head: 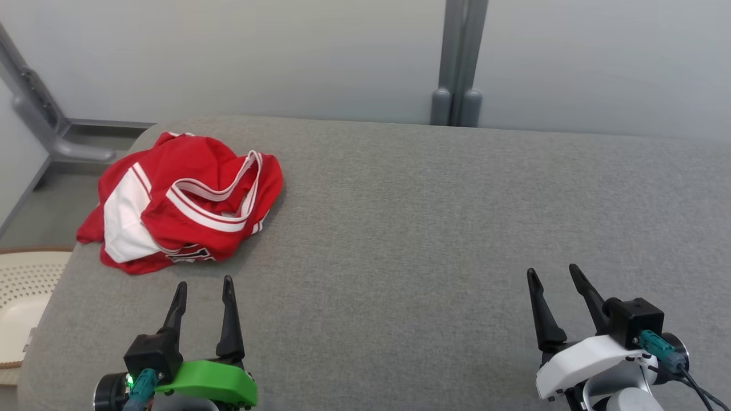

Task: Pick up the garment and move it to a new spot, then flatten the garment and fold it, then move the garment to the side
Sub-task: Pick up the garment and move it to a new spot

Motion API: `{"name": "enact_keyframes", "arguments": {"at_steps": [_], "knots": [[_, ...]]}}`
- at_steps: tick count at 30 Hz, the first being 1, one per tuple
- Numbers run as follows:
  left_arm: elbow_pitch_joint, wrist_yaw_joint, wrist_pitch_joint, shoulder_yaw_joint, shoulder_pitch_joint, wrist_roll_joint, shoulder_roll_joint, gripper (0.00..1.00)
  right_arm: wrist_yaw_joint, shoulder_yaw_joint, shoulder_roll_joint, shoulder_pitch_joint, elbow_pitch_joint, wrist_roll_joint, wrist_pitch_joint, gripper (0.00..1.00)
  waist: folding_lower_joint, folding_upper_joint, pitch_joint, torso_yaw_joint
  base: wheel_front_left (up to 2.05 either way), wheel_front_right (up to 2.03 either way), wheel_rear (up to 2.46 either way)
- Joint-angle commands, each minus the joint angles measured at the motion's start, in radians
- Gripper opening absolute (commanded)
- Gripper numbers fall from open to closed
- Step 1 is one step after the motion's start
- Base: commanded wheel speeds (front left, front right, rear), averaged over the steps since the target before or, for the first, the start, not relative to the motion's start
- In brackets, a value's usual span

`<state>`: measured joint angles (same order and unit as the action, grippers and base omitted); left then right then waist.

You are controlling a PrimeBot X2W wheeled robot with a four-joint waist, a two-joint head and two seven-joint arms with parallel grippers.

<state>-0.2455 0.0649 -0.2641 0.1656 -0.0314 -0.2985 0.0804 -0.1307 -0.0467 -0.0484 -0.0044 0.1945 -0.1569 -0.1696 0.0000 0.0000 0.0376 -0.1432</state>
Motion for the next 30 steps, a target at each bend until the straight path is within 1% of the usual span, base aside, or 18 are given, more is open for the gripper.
{"name": "enact_keyframes", "arguments": {"at_steps": [1,4,9,12,17,22,30], "knots": [[0.0,-0.001,-0.001,-0.001,0.005,0.0,0.008,1.0,0.0,-0.002,-0.003,0.008,0.0,-0.007,-0.006,1.0,0.0,0.0,0.004,-0.095,0.0,0.0,0.0],[0.002,0.0,-0.001,-0.006,0.008,0.0,0.014,1.0,0.0,-0.008,-0.003,0.008,0.003,-0.008,-0.009,1.0,0.0,0.0,0.007,-0.155,0.0,0.0,0.0],[0.012,0.016,-0.001,-0.02,0.026,0.003,0.027,1.0,0.0,-0.017,-0.003,0.0,0.009,-0.015,-0.016,1.0,0.0,0.0,0.012,-0.246,0.0,0.0,0.0],[0.019,0.023,0.002,-0.028,0.031,0.001,0.039,1.0,0.0,-0.024,-0.003,-0.001,0.009,-0.019,-0.019,1.0,0.0,0.0,0.012,-0.292,0.0,0.0,0.0],[0.032,0.033,0.005,-0.042,0.048,-0.009,0.051,1.0,0.0,-0.029,-0.004,-0.003,0.015,-0.023,-0.024,1.0,0.0,0.0,0.011,-0.348,0.0,0.0,0.0],[0.056,0.046,0.003,-0.056,0.064,-0.019,0.053,1.0,0.0,-0.048,-0.004,-0.029,0.017,-0.014,-0.015,1.0,0.0,0.0,-0.008,-0.367,0.0,0.0,0.0],[0.073,0.058,0.0,-0.064,0.08,-0.026,0.05,1.0,0.0,-0.067,-0.004,-0.056,0.032,-0.012,-0.017,1.0,0.0,0.0,-0.022,-0.375,0.0,0.0,0.0]]}}
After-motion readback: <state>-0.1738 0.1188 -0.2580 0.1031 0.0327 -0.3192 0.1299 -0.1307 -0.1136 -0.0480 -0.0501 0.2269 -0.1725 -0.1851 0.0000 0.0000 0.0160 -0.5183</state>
